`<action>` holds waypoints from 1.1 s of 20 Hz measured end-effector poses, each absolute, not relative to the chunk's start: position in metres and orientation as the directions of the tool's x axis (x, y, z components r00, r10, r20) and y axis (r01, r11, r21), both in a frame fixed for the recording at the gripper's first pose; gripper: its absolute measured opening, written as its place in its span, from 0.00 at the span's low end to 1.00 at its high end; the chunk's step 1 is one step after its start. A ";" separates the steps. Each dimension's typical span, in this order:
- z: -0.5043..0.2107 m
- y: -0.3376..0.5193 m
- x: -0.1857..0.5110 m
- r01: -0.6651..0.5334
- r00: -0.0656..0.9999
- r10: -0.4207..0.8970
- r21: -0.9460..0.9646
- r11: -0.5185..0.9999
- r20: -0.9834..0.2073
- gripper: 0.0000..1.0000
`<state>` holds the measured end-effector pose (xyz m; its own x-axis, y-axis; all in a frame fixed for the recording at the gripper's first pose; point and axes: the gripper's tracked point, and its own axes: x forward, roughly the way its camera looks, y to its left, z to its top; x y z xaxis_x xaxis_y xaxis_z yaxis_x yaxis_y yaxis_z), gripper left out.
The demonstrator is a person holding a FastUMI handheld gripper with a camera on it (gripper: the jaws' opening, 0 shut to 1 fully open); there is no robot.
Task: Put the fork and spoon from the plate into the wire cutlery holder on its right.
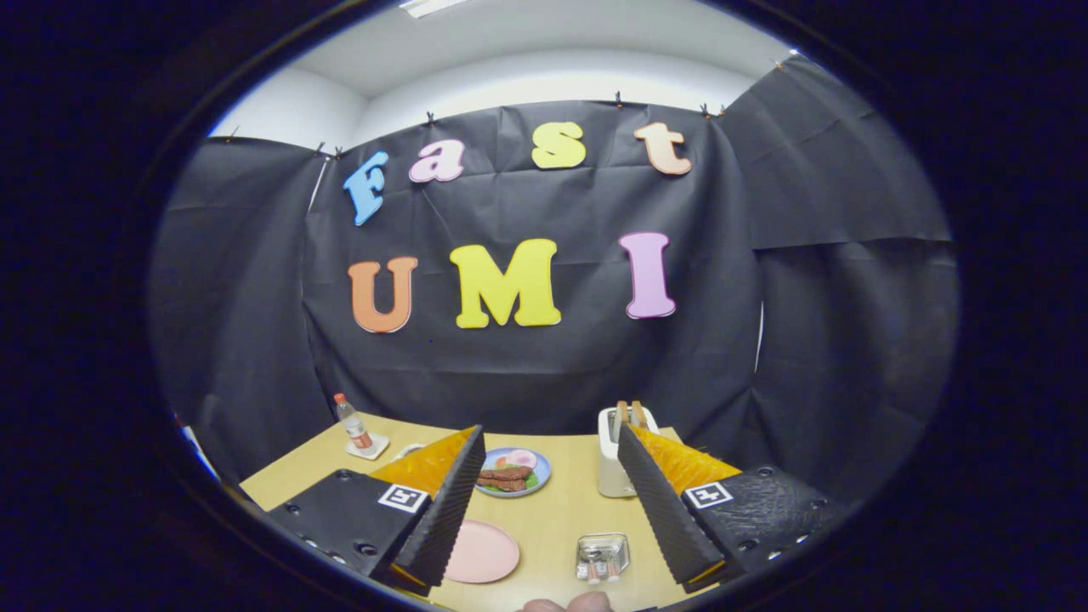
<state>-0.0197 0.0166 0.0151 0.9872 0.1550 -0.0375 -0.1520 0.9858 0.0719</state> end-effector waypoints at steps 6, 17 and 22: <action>0.009 0.013 -0.015 -0.126 0.990 0.131 0.085 0.988 -0.052 0.94; 0.015 0.001 -0.005 -0.078 0.996 0.080 0.071 0.994 -0.039 0.94; 0.015 0.004 -0.007 -0.083 0.995 0.086 0.072 0.994 -0.040 0.93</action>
